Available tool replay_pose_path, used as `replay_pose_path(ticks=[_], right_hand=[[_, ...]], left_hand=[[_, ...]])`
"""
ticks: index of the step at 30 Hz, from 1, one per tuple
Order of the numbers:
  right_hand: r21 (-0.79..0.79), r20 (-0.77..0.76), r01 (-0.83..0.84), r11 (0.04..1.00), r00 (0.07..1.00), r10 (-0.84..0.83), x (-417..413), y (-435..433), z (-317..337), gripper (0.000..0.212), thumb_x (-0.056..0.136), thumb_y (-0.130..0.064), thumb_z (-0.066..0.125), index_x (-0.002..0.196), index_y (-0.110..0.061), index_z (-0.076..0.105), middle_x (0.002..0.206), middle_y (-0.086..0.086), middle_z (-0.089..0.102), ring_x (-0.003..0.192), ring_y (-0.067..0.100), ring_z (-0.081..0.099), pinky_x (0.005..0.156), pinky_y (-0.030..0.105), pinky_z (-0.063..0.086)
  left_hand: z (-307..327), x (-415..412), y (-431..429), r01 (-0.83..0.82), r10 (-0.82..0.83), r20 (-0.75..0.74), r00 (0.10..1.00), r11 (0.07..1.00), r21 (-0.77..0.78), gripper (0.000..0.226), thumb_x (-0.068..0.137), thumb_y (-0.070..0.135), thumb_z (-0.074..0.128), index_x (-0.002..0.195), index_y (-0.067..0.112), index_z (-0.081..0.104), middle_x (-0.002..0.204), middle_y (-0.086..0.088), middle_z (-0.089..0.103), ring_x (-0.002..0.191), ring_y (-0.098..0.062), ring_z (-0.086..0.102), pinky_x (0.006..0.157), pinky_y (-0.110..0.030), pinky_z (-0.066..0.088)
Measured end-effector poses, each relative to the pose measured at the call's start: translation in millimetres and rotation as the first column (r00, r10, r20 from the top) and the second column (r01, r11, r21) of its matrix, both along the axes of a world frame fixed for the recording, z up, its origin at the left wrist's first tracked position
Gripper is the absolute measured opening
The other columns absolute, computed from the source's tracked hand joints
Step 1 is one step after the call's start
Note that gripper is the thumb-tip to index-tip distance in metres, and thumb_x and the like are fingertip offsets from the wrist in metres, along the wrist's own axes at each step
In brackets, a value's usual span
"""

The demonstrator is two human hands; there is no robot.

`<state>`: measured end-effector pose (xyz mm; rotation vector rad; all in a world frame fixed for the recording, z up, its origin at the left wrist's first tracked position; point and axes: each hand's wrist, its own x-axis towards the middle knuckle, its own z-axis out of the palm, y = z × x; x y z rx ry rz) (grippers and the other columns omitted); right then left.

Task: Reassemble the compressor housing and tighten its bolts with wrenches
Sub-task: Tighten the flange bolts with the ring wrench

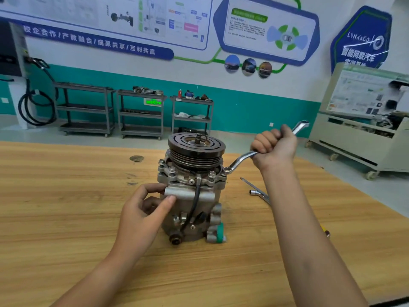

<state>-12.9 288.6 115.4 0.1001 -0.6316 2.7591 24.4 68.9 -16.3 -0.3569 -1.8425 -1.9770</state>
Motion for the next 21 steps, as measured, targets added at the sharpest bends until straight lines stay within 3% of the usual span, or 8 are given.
replay_pose_path(ticks=[7,11,16,19,21], right_hand=[[-0.038,0.084,-0.321,0.946,0.943,0.323,-43,-1,-17,0.066,0.100,-0.025,0.034,0.035,-0.013,0.034,0.031,-0.004,0.021,0.021,0.008,0.020,0.022,0.017,0.015],[-0.109,0.118,-0.399,0.911,0.904,0.410,-52,-3,-29,0.065,0.100,-0.021,0.035,0.037,-0.011,0.032,0.030,-0.003,0.023,0.020,0.009,0.022,0.023,0.016,0.017],[-0.224,0.098,-0.135,0.965,0.982,0.160,-27,10,-43,0.060,0.101,-0.022,0.035,0.041,-0.015,0.030,0.034,-0.005,0.022,0.023,0.009,0.021,0.028,0.013,0.021],[-0.158,0.007,0.080,0.984,0.997,-0.080,11,7,-49,0.058,0.100,-0.025,0.034,0.042,-0.017,0.032,0.037,-0.005,0.021,0.029,0.011,0.023,0.037,0.012,0.032],[-0.032,-0.122,0.194,0.981,0.973,-0.196,41,-1,-61,0.059,0.100,-0.029,0.032,0.042,-0.019,0.037,0.039,-0.004,0.024,0.035,0.013,0.028,0.048,0.016,0.044]], left_hand=[[0,-1,-1,-0.025,0.026,0.004,1.000,0.999,-0.026,0.023,0.079,0.007,0.069,0.087,0.028,0.062,0.067,-0.004,0.067,0.061,-0.006,0.062,0.067,-0.034,0.050],[-1,-2,-2,-0.027,0.027,0.006,1.000,0.999,-0.029,0.023,0.079,0.007,0.068,0.088,0.027,0.062,0.068,-0.005,0.068,0.063,-0.007,0.064,0.067,-0.031,0.050],[-1,-3,0,-0.033,0.032,-0.007,0.999,0.999,-0.018,0.021,0.079,0.008,0.068,0.088,0.026,0.062,0.072,-0.014,0.066,0.065,-0.016,0.064,0.064,-0.025,0.051],[-2,-2,0,-0.027,0.027,-0.008,1.000,1.000,-0.012,0.022,0.079,0.008,0.067,0.088,0.027,0.061,0.072,-0.015,0.066,0.067,-0.019,0.064,0.067,-0.031,0.051],[-2,-1,2,-0.025,0.025,-0.016,1.000,1.000,-0.014,0.022,0.080,0.008,0.067,0.090,0.026,0.060,0.074,-0.013,0.066,0.067,-0.016,0.064,0.067,-0.031,0.051]])
